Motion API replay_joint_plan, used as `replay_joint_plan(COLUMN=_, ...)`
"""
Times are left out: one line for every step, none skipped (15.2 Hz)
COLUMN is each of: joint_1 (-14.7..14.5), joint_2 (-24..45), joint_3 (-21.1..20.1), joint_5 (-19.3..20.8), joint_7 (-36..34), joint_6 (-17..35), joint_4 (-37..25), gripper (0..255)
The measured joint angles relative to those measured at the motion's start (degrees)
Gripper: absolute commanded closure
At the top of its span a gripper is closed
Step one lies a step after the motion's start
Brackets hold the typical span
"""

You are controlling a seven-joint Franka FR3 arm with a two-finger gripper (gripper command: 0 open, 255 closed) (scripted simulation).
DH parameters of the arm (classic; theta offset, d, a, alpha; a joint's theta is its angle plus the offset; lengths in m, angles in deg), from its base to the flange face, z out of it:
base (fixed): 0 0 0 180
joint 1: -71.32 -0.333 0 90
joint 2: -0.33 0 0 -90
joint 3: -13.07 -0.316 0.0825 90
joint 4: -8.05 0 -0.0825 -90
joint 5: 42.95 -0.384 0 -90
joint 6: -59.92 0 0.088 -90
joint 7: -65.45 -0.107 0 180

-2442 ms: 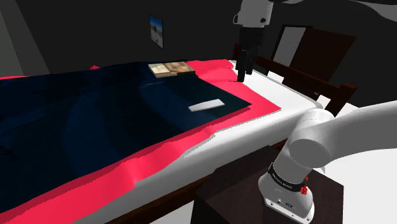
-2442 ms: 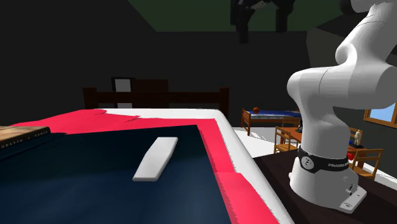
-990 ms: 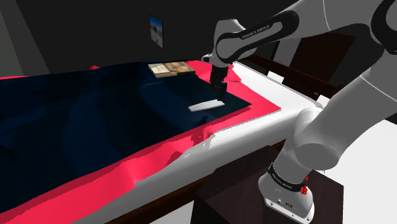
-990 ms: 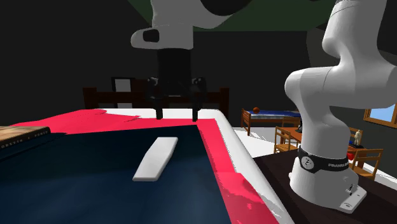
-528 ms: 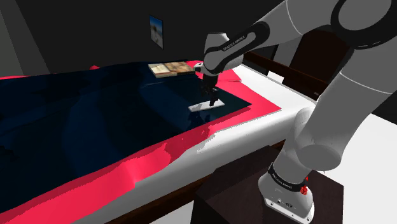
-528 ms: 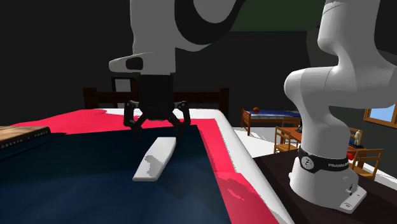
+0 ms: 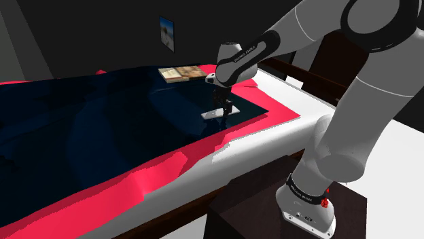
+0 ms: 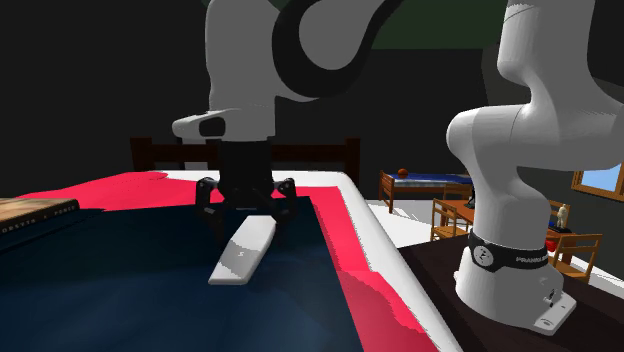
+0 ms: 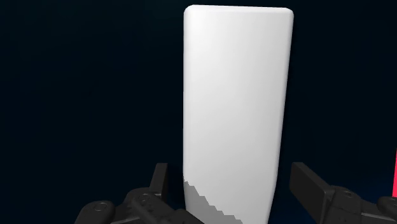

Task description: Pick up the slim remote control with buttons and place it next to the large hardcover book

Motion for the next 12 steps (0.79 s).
replay_joint_plan(joint_1=0.00, joint_2=0.03, joint_3=0.00, joint_5=-0.02, joint_7=0.01, joint_6=0.05, joint_4=0.01, gripper=0)
replay_joint_plan(joint_1=0.00, joint_2=0.05, joint_3=0.00, joint_5=-0.03, joint_7=0.02, joint_6=0.07, joint_4=0.02, gripper=0)
replay_joint_plan(joint_1=0.00, joint_2=0.06, joint_3=0.00, joint_5=-0.03, joint_7=0.02, joint_6=0.08, joint_4=0.01, gripper=0)
replay_joint_plan(joint_1=0.00, joint_2=0.06, joint_3=0.00, joint_5=-0.03, joint_7=0.02, joint_6=0.08, joint_4=0.01, gripper=0)
replay_joint_plan(joint_1=0.00, joint_2=0.06, joint_3=0.00, joint_5=-0.03, joint_7=0.02, joint_6=0.08, joint_4=0.01, gripper=255)
replay_joint_plan(joint_1=0.00, joint_2=0.04, joint_3=0.00, joint_5=-0.03, joint_7=0.02, joint_6=0.07, joint_4=-0.01, gripper=255)
replay_joint_plan(joint_1=0.00, joint_2=0.05, joint_3=0.00, joint_5=-0.03, joint_7=0.02, joint_6=0.07, joint_4=0.00, gripper=255)
replay_joint_plan(joint_1=0.00, joint_2=0.06, joint_3=0.00, joint_5=-0.04, joint_7=0.02, joint_6=0.07, joint_4=0.00, gripper=255)
replay_joint_plan(joint_1=0.00, joint_2=0.07, joint_3=0.00, joint_5=-0.04, joint_7=0.03, joint_6=0.07, joint_4=0.00, gripper=255)
replay_joint_plan(joint_1=0.00, joint_2=0.07, joint_3=0.00, joint_5=-0.04, joint_7=0.03, joint_6=0.07, joint_4=0.00, gripper=255)
replay_joint_plan(joint_1=0.00, joint_2=0.07, joint_3=0.00, joint_5=-0.04, joint_7=0.03, joint_6=0.07, joint_4=0.00, gripper=255)
replay_joint_plan(joint_1=0.00, joint_2=0.07, joint_3=0.00, joint_5=-0.04, joint_7=0.03, joint_6=0.07, joint_4=0.00, gripper=255)
